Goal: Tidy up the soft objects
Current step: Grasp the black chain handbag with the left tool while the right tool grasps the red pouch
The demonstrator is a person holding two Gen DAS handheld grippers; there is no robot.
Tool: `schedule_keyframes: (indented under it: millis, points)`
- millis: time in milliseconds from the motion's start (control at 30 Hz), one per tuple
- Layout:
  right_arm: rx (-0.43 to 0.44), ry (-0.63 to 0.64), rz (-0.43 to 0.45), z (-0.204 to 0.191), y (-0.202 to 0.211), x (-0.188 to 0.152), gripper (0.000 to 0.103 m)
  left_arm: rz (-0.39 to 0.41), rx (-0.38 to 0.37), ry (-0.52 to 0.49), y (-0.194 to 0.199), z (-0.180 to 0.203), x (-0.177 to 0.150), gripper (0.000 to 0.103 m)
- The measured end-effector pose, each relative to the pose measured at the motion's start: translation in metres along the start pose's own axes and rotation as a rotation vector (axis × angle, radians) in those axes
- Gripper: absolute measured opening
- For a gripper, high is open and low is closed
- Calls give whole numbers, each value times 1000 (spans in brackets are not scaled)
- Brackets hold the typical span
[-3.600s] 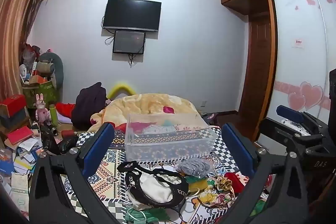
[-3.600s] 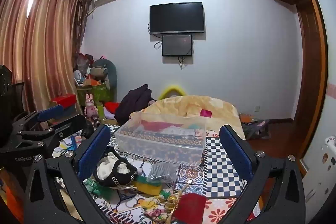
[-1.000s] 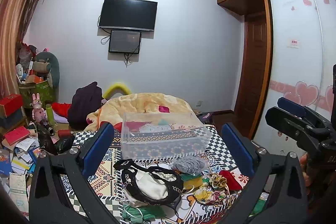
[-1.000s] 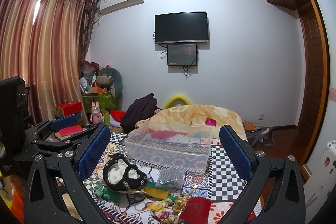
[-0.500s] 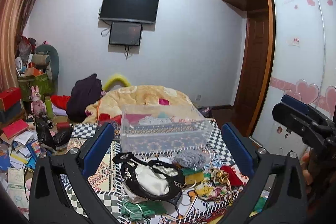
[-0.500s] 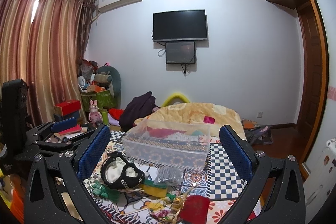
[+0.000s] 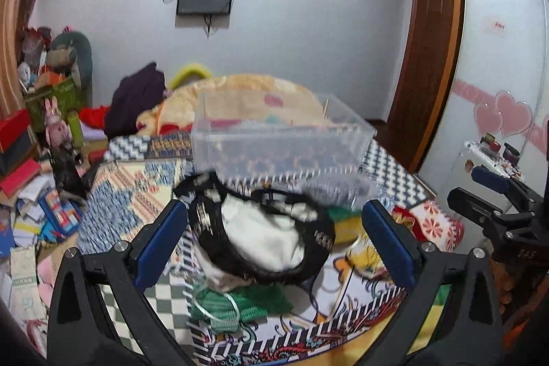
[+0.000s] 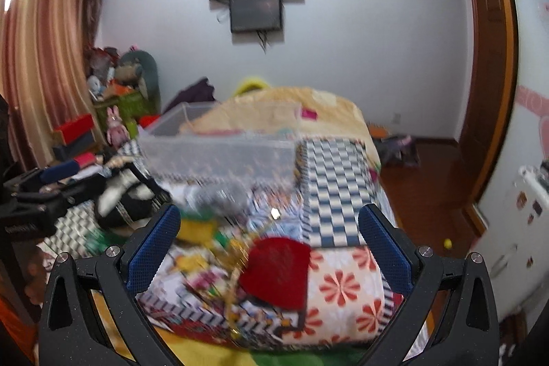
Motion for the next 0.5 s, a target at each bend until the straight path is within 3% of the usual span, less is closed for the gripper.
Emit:
schedule_keyframes:
  millis: [167,300,500]
  points:
    - [23,-47,-67,17,-7,-19,103,-65,12,7,-14,-6,-21,103]
    - [22,-62,-116,24,-19,-31,102,-79,17,1,-20,-7,-27,93]
    - [63,-123,-193,33,-34,-42,81,-78,-3,45,-24,-11,-28,82]
Point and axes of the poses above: each gripper's, at about its wrist camera, not at the fingertips, and y roughly against the way its jaws point, z to its right, x to its top, the point moved 2 cm from there along -y, roughly the way its jaws point, and after that the axes turned 8 degrees about x, right-handed, at the moved point
